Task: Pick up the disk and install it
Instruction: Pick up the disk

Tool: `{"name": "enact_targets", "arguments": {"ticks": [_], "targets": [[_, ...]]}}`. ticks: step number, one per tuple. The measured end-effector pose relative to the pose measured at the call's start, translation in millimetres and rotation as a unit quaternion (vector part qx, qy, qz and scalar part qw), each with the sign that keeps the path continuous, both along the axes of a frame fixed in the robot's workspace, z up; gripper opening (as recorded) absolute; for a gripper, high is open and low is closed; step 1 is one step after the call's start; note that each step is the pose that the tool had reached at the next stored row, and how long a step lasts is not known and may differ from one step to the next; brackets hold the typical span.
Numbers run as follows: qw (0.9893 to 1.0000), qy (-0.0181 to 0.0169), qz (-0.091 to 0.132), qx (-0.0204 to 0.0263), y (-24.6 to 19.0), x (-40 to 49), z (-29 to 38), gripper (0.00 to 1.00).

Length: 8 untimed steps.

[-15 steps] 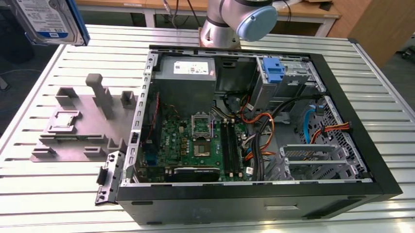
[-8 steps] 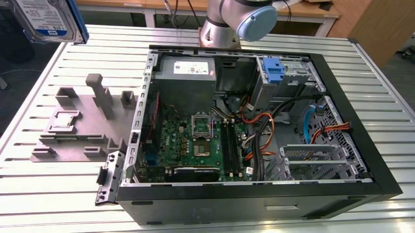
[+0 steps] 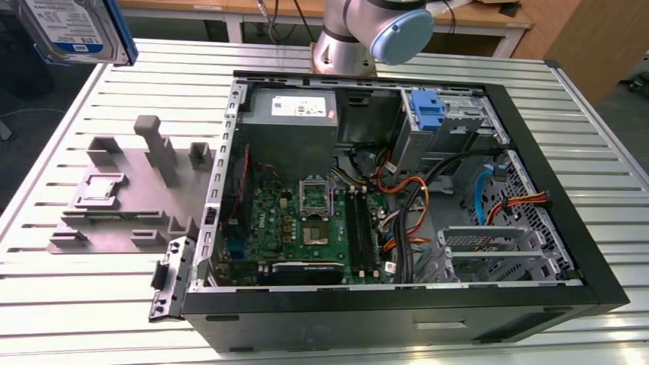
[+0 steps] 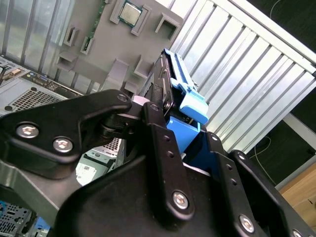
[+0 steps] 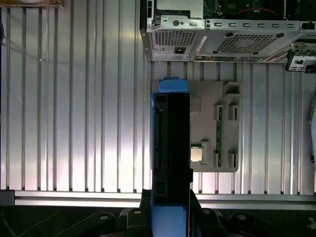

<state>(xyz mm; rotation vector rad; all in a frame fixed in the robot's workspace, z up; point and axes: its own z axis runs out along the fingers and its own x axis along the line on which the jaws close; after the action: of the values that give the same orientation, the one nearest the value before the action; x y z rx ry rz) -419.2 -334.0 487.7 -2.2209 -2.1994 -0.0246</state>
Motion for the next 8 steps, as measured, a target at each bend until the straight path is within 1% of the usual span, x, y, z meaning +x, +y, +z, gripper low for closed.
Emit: {"name": "enact_targets", "arguments": {"ticks": [4, 8], "targets": [[1.0, 0.0001, 0.0, 0.0, 0.0, 0.0, 0.1, 0.37], [1.0, 0.0, 0.0, -0.0001, 0.0, 2.1, 0.0, 0.37]]}}
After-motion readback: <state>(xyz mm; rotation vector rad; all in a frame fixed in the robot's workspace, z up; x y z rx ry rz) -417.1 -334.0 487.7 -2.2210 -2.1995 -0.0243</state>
